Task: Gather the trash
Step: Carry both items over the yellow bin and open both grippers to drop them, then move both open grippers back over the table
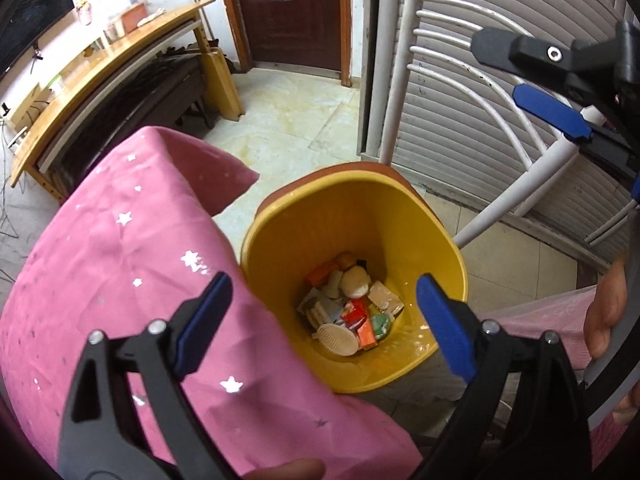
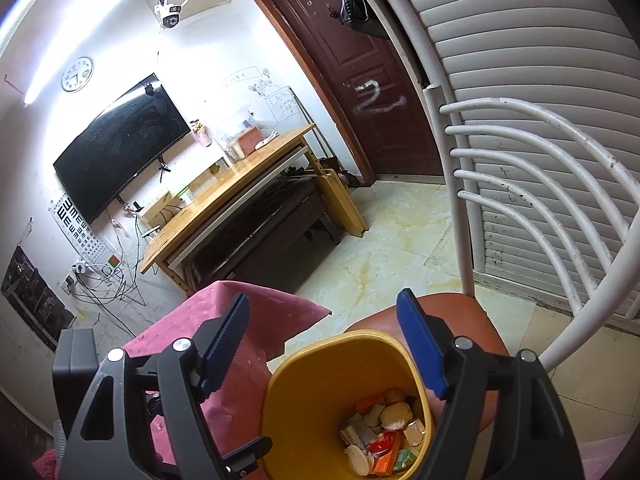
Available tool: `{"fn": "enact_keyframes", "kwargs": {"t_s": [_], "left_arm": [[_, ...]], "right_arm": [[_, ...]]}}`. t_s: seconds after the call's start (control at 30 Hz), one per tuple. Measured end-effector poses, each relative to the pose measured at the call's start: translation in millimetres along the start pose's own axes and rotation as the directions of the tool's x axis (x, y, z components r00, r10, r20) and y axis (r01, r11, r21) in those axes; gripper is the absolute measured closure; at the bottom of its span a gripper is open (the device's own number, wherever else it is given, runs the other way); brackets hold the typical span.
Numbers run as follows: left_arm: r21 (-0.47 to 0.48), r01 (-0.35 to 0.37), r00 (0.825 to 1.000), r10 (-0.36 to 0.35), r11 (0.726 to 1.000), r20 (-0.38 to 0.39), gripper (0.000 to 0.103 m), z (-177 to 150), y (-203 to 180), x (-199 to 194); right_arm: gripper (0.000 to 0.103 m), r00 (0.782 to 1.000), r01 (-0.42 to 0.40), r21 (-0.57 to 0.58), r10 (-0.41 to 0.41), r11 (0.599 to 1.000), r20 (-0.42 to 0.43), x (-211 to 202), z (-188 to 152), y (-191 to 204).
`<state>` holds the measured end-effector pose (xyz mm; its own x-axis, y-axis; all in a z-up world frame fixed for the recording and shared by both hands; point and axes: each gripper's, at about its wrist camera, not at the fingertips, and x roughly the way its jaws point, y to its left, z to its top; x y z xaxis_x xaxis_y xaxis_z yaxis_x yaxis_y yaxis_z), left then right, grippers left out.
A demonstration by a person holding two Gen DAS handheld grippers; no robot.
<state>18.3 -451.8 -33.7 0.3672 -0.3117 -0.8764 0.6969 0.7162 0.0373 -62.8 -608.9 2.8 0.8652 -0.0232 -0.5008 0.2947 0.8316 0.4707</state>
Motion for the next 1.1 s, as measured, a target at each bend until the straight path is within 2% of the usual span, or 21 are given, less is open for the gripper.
{"fn": "enact_keyframes", "kwargs": {"t_s": [0.37,0.6,0.7,0.87,1.1], "left_arm": [[-0.074,-0.029,0.998,0.032,0.997,0.047,0.014,-24,34,-28],[-0.158,-0.05,0.995,0.062,0.986,0.072,0.014,-44,65,-42],[-0.199,-0.079,0.99,0.101,0.977,0.1,0.014,-57,79,-51],[-0.253,-0.088,0.987,0.118,0.963,0.107,0.014,-74,100,-60],[-0.329,-0.116,0.98,0.161,0.937,0.114,0.011,-99,132,-73]], "right_arm": [[0.029,0.998,-0.038,-0.078,0.034,0.996,-0.051,13,-9,31],[0.027,0.99,-0.115,-0.117,0.104,0.987,-0.09,21,-18,61],[0.026,0.988,-0.129,-0.132,0.116,0.983,-0.105,25,-20,71],[0.025,0.974,-0.193,-0.147,0.171,0.97,-0.149,33,-29,91],[0.024,0.961,-0.235,-0.202,0.195,0.951,-0.197,41,-43,123]]}}
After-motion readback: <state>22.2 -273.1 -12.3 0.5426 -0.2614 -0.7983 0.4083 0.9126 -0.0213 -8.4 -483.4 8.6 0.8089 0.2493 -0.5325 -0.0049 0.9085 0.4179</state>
